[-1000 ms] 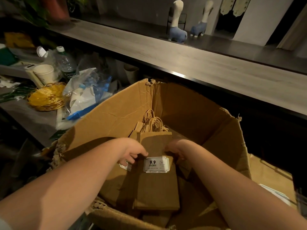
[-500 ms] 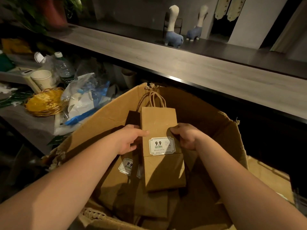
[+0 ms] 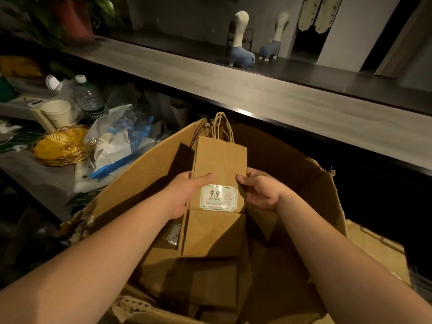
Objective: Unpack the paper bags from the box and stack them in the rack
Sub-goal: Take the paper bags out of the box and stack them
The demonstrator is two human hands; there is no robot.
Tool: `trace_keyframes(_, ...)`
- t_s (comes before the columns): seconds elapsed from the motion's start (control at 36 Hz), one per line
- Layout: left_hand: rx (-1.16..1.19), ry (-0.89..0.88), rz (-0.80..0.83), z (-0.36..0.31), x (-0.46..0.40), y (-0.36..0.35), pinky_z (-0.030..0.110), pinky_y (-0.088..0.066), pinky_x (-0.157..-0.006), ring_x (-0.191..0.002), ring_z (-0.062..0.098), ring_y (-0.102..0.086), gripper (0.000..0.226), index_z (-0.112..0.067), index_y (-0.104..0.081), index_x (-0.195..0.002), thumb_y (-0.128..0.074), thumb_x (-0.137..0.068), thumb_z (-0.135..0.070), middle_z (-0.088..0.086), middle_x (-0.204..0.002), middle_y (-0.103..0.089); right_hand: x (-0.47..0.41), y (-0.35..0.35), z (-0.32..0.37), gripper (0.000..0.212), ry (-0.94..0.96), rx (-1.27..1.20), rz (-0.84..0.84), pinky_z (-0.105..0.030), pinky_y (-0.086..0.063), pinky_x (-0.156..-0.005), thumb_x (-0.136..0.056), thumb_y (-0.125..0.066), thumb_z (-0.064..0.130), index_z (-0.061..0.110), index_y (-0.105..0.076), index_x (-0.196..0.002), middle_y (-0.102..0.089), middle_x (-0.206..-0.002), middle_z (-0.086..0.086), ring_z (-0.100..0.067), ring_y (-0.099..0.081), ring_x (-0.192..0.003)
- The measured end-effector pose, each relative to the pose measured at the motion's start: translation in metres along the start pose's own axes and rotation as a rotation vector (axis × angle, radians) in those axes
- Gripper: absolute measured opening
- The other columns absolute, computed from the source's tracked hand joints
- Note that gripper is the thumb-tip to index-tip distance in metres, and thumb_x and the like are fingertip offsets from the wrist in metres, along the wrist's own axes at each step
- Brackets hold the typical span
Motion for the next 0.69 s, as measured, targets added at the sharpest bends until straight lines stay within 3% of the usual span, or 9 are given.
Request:
trace_keyframes(0.08,0.009,-0.01,-0.051,-0.001,0.001,0.007,0.047,-0.056,-0.084,-0.094,0.028,-0.07,0.038,-0.018,-0.062,-0.113,-0.074,-0.082,-0.037,0.01,-0.101,-0.074,-0.003,-0.006,0.001,0.034,0.036,-0.048,0.034,-0.035,-0.06,-0.077,-0.099,-0.035,-0.005,0.011,-0.062,-0.113,-0.072,-0.102,-0.009,-0.022,-0.072,-0.092)
trace_keyframes(0.19,0.017,0.015,0.006,-0.001,0.004,0.002,0.048,-0.051,-0.093,-0.102,0.028,-0.067,0.048,-0.021,-0.063,-0.115,-0.076,-0.075,-0.044,0.007,-0.108,-0.073,-0.008,-0.007,0.003,0.033,0.079,-0.152,0.005,-0.036,-0.061,-0.074,-0.097,-0.034,-0.009,0.009,-0.058,-0.112,-0.072,-0.101,-0.012,-0.024,-0.071,-0.091)
trace_keyframes(0.31,-0.035,0.01,0.034,0.0,0.005,-0.002,0.048,-0.053,-0.09,-0.101,0.029,-0.068,0.037,-0.015,-0.063,-0.119,-0.073,-0.084,-0.019,0.01,-0.108,-0.073,-0.008,-0.004,0.0,0.025,0.079,-0.154,-0.067,-0.036,-0.06,-0.068,-0.099,-0.036,-0.006,0.008,-0.056,-0.106,-0.07,-0.1,-0.013,-0.025,-0.071,-0.087)
trace_keyframes(0.39,-0.111,-0.046,-0.032,-0.008,0.004,0.008,0.046,-0.053,-0.089,-0.099,0.027,-0.068,0.029,-0.016,-0.064,-0.115,-0.07,-0.086,-0.015,0.008,-0.107,-0.072,-0.01,0.004,-0.01,0.018,-0.017,-0.158,-0.172,-0.048,-0.053,-0.09,-0.1,-0.043,0.01,0.008,-0.055,-0.114,-0.063,-0.115,-0.015,-0.031,-0.064,-0.104)
trace_keyframes(0.44,-0.254,-0.126,-0.103,-0.017,0.003,0.018,0.035,-0.053,-0.079,-0.094,0.019,-0.067,0.02,-0.019,-0.065,-0.108,-0.068,-0.089,-0.015,-0.001,-0.1,-0.071,-0.012,0.021,-0.026,0.017,-0.148,0.027,-0.315,-0.052,-0.049,-0.094,-0.099,-0.043,0.017,0.01,-0.055,-0.11,-0.06,-0.117,-0.013,-0.032,-0.059,-0.109)
trace_keyframes(0.5,-0.434,-0.208,-0.186,-0.026,0.004,0.026,0.026,-0.048,-0.07,-0.088,0.01,-0.062,0.02,-0.022,-0.064,-0.11,-0.065,-0.091,-0.018,-0.009,-0.094,-0.066,-0.011,0.04,-0.043,0.017,-0.307,0.532,-0.419,-0.043,-0.052,-0.083,-0.099,-0.044,0.021,0.011,-0.058,-0.101,-0.063,-0.108,-0.011,-0.028,-0.061,-0.099)
trace_keyframes(0.56,-0.549,-0.24,-0.225,-0.029,0.003,0.03,0.03,-0.051,-0.074,-0.089,0.013,-0.063,0.021,-0.02,-0.065,-0.113,-0.064,-0.092,-0.021,-0.006,-0.098,-0.067,-0.011,0.045,-0.067,0.021,-0.489,0.944,-0.34,-0.037,-0.053,-0.079,-0.098,-0.047,0.027,0.011,-0.06,-0.102,-0.062,-0.101,-0.009,-0.023,-0.061,-0.088)
trace_keyframes(0.61,-0.62,-0.248,-0.255,-0.032,0.004,0.032,0.031,-0.052,-0.075,-0.09,0.016,-0.064,0.019,-0.019,-0.065,-0.111,-0.063,-0.092,-0.024,-0.002,-0.101,-0.068,-0.005,0.042,-0.093,0.026,-0.66,1.076,-0.217,-0.035,-0.054,-0.073,-0.099,-0.046,0.027,0.01,-0.06,-0.112,-0.062,-0.105,-0.01,-0.023,-0.063,-0.088)
trace_keyframes(0.69,-0.7,-0.285,-0.306,-0.039,0.004,0.035,0.024,-0.046,-0.064,-0.091,0.016,-0.063,0.021,-0.018,-0.064,-0.112,-0.061,-0.094,-0.027,-0.001,-0.104,-0.068,-0.001,0.036,-0.1,0.024,-0.713,1.087,-0.207,-0.035,-0.054,-0.073,-0.098,-0.048,0.028,0.011,-0.06,-0.11,-0.063,-0.103,-0.007,-0.023,-0.065,-0.094)
Point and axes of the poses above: each hand's wrist, its own x-axis away from the middle knuckle, its own y-axis out of the back of the hand, z = x × y, the point moved 8 cm from there along -x, towards the middle knuckle
